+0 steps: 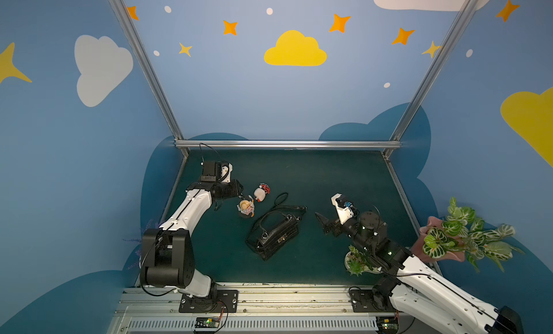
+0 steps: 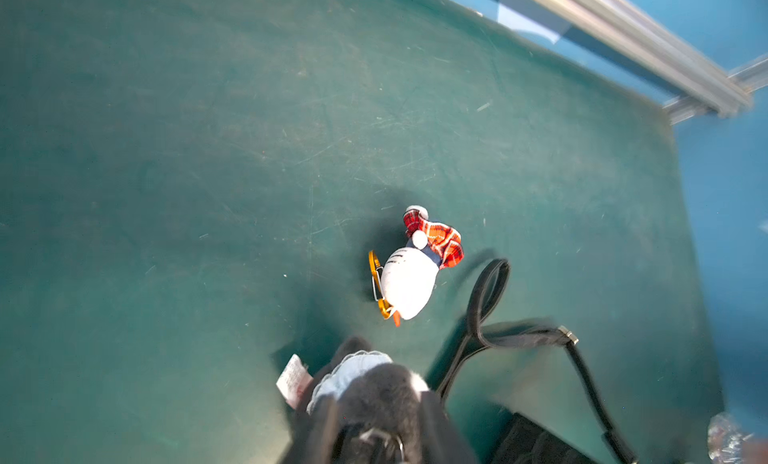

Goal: Remove the decoration from the bag
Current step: Place the decoration item at the center of the board.

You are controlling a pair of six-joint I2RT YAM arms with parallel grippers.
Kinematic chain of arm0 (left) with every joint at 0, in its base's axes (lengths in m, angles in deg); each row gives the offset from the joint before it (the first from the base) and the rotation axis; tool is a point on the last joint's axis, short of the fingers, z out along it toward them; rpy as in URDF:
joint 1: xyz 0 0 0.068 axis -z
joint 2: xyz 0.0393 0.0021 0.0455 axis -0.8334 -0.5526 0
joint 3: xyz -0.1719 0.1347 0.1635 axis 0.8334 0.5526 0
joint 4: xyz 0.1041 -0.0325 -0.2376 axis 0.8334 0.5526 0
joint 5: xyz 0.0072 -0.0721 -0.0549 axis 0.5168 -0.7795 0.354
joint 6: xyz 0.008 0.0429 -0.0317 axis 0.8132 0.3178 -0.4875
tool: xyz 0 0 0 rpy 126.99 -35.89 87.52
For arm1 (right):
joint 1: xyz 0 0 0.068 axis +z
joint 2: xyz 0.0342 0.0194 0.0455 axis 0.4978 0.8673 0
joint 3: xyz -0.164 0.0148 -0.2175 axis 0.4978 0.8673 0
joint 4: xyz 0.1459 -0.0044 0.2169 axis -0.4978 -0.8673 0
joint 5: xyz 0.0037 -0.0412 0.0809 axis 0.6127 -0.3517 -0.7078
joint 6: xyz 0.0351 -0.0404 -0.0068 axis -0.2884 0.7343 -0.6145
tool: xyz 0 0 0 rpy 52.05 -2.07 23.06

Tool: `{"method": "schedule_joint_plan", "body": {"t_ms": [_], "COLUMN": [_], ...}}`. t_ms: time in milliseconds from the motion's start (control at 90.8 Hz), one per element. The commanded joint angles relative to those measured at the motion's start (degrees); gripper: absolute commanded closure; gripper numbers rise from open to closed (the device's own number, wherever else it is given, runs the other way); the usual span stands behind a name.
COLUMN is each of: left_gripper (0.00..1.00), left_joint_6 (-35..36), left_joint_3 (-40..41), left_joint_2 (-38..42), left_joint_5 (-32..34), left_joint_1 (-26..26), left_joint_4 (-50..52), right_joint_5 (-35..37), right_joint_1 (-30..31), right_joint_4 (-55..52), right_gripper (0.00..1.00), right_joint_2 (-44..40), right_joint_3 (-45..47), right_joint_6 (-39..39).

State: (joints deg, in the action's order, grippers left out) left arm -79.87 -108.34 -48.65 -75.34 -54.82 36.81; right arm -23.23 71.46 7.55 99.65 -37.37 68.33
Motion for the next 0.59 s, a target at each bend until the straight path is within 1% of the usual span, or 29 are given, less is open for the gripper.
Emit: {"method": "schedule_joint_plan", "body": {"t_ms": [0,44,88,121,143,242,297,385,507,584], "left_gripper": [0.27,0.2,0.09,0.03,0.01,0.0,0.0,0.0,0.0,0.0], "left_joint_6": [0.03,0.06,0.23,0.32,0.42,1.37,2.19,3.44,6.93,9.88], "left_joint_3": [0.26,0.43,0.76,1.17,1.41,4.22,7.35,13.3,25.5,32.95], "left_joint_2": [1.9,3.09,4.79,6.27,7.23,12.56,15.82,21.9,30.0,33.33], "left_joint_5": [-0.88,-0.58,-0.45,-0.23,-0.04,1.9,6.12,12.58,21.52,24.24], "left_joint_1": [0.09,0.09,0.08,0.12,0.15,0.13,0.1,-0.05,-0.08,-0.14], "left_joint_4": [-0.63,-0.71,-1.12,-1.53,-1.96,-5.51,-8.5,-14.31,-25.23,-33.63], "right_joint_5": [1.14,1.38,1.94,2.45,3.07,6.58,8.0,7.81,4.0,1.02], "right_joint_1": [-0.37,-0.43,-0.44,-0.47,-0.54,-1.5,-2.98,-6.53,-15.54,-22.04], "right_joint_4": [-0.53,-0.63,-1.11,-1.56,-2.01,-4.83,-6.7,-9.32,-12.15,-12.11], "right_gripper": [0.03,0.03,0.03,0.03,0.03,0.03,0.02,0.02,0.02,0.02], "right_joint_2": [-0.86,-1.06,-1.18,-1.18,-1.01,-0.26,0.69,2.46,4.78,5.34], "right_joint_3": [-0.29,-0.48,-0.91,-1.37,-1.64,-3.81,-5.46,-7.3,-9.05,-8.61], "right_joint_6": [-0.81,-0.76,-0.96,-1.16,-1.33,-3.19,-4.9,-7.2,-10.8,-12.54]}}
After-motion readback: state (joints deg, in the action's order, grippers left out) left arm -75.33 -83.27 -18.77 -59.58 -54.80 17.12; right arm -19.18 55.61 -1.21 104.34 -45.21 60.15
